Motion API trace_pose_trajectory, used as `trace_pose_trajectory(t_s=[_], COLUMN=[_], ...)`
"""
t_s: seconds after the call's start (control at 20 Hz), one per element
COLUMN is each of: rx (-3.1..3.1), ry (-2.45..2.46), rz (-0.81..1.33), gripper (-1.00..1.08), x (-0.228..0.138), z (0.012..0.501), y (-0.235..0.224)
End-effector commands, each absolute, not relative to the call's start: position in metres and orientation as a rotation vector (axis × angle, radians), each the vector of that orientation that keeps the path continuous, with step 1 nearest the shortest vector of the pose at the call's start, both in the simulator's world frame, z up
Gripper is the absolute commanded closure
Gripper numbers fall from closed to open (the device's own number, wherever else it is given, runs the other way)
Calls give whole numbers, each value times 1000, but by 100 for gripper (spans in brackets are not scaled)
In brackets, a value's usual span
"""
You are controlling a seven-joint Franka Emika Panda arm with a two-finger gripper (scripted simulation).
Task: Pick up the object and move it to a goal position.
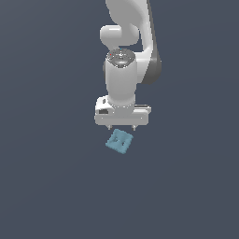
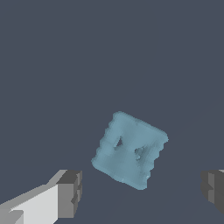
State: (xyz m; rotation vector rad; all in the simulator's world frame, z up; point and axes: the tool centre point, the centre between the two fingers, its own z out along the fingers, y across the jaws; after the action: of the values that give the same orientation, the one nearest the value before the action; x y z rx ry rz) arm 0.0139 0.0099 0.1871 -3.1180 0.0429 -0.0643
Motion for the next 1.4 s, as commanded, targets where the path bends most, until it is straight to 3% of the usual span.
trace_pose_trajectory(t_s=[0.0,0.75,1.35], rx=[-3118,-3105,-3100], ry=[43,16,293], rz=[-64,-32,-15], gripper=[-92,-92,-92], x=[14,8,6], z=[187,192,148], y=[10,36,24])
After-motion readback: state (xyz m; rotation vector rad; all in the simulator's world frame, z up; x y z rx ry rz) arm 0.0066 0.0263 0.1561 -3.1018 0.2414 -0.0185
